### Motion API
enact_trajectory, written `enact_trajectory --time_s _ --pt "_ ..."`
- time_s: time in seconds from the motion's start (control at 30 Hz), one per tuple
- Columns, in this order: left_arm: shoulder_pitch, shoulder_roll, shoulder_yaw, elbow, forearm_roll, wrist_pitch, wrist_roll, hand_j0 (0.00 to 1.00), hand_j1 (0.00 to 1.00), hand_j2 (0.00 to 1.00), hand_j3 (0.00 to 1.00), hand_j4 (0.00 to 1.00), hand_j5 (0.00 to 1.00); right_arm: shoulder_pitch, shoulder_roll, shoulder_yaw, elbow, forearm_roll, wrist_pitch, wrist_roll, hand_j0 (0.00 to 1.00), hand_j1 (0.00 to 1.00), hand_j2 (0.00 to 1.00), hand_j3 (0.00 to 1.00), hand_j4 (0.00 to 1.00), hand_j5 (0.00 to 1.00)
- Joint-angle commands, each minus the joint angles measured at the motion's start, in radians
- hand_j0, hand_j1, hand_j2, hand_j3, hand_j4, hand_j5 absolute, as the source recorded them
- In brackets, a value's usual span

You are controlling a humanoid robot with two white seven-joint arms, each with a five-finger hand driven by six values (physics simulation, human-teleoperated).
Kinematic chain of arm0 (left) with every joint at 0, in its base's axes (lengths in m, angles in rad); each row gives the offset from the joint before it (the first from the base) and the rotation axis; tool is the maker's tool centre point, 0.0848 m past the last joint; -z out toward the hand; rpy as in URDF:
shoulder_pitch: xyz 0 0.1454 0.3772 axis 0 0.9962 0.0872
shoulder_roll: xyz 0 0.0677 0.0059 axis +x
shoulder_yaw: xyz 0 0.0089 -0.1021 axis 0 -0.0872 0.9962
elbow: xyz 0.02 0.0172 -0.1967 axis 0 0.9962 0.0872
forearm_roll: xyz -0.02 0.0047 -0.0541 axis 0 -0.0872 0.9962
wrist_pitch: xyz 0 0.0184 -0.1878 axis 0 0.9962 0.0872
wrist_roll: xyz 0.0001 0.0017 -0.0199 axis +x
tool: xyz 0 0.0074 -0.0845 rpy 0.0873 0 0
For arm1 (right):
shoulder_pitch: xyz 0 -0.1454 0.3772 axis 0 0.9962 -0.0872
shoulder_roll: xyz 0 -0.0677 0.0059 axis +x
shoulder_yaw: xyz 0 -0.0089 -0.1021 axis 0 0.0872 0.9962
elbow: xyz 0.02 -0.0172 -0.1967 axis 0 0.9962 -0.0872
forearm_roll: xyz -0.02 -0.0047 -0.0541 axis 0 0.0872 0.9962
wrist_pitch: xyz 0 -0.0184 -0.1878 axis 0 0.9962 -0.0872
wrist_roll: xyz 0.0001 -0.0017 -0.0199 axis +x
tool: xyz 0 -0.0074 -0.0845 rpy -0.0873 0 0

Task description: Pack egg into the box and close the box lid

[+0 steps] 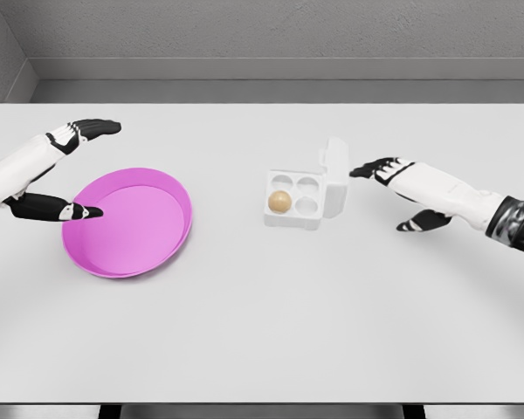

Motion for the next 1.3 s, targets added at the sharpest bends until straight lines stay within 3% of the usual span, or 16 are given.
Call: enact_trajectory --time_s 0.0,0.47,0.77,1.13,1.23,1.27 --pt "0.0 0.0 0.0 0.002 0.008 0.002 0.0 1.0 1.0 1.0 1.0 1.0 1.0 0.0 -0.001 0.0 -0.001 -0.004 -0.043 0.0 1.0 1.0 1.0 1.0 1.0 1.0" --pt "-0.002 0.0 0.003 0.002 0.008 0.002 0.0 1.0 1.0 1.0 1.0 1.0 1.0 -0.008 0.001 -0.002 -0.081 -0.004 -0.064 -0.002 1.0 1.0 1.0 1.0 1.0 1.0" --pt "-0.002 0.0 0.003 0.002 0.008 0.002 0.0 1.0 1.0 1.0 1.0 1.0 1.0 -0.012 0.009 0.001 -0.093 -0.002 -0.146 0.0 1.0 1.0 1.0 1.0 1.0 1.0" --pt "-0.002 0.001 0.005 0.001 0.01 0.002 0.0 1.0 1.0 1.0 1.0 1.0 1.0 -0.049 0.022 0.018 -0.093 -0.001 -0.146 0.0 1.0 1.0 1.0 1.0 1.0 1.0" --pt "-0.002 0.001 0.006 0.001 0.01 0.002 0.0 1.0 1.0 1.0 1.0 1.0 1.0 -0.06 -0.013 0.001 -0.098 -0.004 -0.146 -0.002 1.0 1.0 1.0 1.0 1.0 1.0" --pt "-0.002 0.001 0.006 0.001 0.01 0.002 0.0 1.0 1.0 1.0 1.0 1.0 1.0 -0.054 -0.03 -0.046 -0.125 -0.004 -0.146 -0.002 1.0 1.0 1.0 1.0 1.0 1.0"
